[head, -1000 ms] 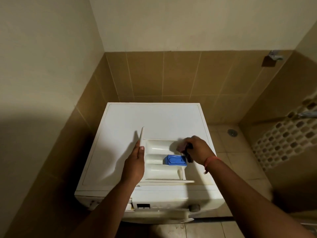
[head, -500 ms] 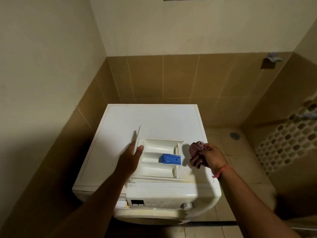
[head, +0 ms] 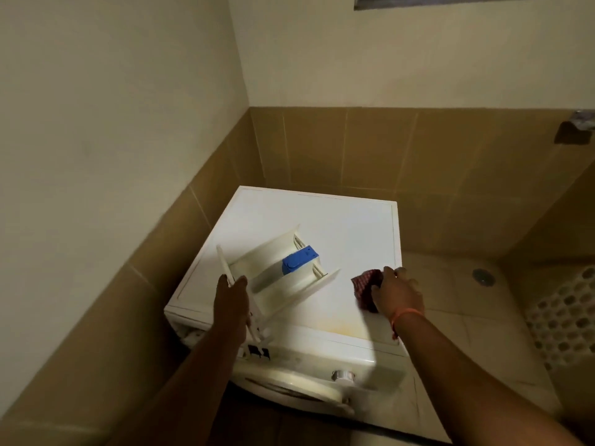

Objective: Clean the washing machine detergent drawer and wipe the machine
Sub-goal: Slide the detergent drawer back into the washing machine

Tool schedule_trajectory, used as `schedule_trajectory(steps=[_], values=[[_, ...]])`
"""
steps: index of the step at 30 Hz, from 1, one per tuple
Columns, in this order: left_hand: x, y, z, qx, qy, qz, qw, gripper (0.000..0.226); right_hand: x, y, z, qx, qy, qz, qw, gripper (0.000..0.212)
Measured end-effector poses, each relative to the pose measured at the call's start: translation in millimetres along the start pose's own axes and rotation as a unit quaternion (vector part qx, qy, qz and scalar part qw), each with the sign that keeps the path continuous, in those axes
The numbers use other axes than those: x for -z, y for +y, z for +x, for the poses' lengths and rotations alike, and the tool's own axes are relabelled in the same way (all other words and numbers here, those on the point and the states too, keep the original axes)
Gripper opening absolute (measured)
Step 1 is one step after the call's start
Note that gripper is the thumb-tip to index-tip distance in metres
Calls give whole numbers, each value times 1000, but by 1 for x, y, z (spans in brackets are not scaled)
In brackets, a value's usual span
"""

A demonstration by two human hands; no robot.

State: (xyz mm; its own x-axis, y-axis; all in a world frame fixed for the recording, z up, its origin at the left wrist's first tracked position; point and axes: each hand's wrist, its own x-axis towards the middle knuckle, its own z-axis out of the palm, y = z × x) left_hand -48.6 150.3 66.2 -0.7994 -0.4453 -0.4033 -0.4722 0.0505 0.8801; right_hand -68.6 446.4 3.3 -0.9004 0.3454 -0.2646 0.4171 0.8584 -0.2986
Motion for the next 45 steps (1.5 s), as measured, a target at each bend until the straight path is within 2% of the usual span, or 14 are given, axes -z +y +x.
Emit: schedule_trajectory(steps=[2,5,8,11,15,18,20,22,27,30,34,37,41,45], values=[[5,3,-7,42,-17,-65,997,33,-5,-19,-30,69,42,128,989,39],[14,4,-13,82,-38,-129,988,48,-14,-63,-94,128,-54,378,915,44],[27,3,-14,130,-40,-153,979,52,-32,-102,-143,156,-156,436,873,66],[50,0,-11,177,-66,-204,961,58,-48,-134,-176,200,-162,474,842,94],[96,-6,-11,159,-81,-176,968,85,-64,-175,-215,228,-97,425,870,92],[128,-14,-13,121,-99,-145,977,82,-84,-201,-237,221,-16,404,888,51],[148,-20,-14,112,-112,-129,979,80,-95,-217,-253,206,38,433,877,22],[163,-26,-17,114,-113,-126,979,83,-99,-226,-265,193,44,462,864,9],[202,-40,-20,94,-64,-105,988,67,-104,-228,-284,116,-1,511,852,34],[225,-51,-12,29,-39,-68,997,68,-102,-221,-294,96,-13,538,837,21],[244,-56,-21,24,-113,-68,991,82,-105,-206,-307,90,-53,545,832,20],[254,-59,-34,-9,-56,-9,998,73,-112,-194,-316,84,-84,541,833,18],[253,-99,-15,23,2,47,999,96,-115,-187,-333,102,-103,535,832,19],[276,-96,-67,46,6,37,998,74,-131,-187,-351,80,-105,541,830,19]])
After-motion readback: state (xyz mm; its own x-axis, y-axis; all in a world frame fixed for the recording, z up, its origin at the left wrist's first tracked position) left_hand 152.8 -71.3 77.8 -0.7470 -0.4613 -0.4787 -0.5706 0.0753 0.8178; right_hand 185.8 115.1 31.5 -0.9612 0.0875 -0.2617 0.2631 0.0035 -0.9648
